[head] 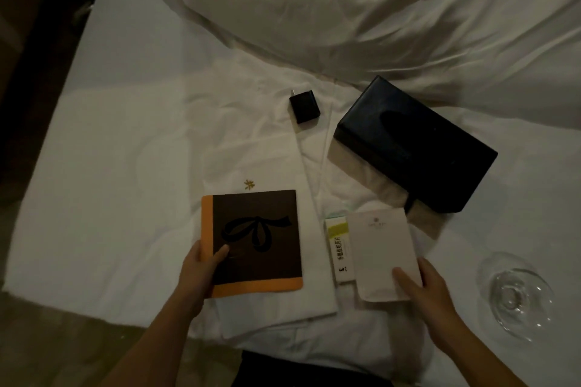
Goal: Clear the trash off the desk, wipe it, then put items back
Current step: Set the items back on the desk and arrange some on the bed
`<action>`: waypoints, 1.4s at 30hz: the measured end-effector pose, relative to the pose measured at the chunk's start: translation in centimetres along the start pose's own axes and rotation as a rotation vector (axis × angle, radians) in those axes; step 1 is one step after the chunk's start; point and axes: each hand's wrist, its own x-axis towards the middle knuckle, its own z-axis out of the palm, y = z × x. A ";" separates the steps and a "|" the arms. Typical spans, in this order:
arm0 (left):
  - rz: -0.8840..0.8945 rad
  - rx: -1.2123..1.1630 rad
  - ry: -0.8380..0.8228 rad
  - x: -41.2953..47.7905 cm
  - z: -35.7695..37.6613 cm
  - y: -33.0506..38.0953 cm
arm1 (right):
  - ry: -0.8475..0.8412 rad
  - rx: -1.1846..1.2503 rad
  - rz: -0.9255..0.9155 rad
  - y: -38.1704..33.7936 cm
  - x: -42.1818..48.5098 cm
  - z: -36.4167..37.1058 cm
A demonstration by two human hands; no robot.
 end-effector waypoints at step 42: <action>0.319 0.091 -0.588 -14.6 -3.5 4.8 | -0.021 0.296 -0.193 -2.5 -21.6 4.7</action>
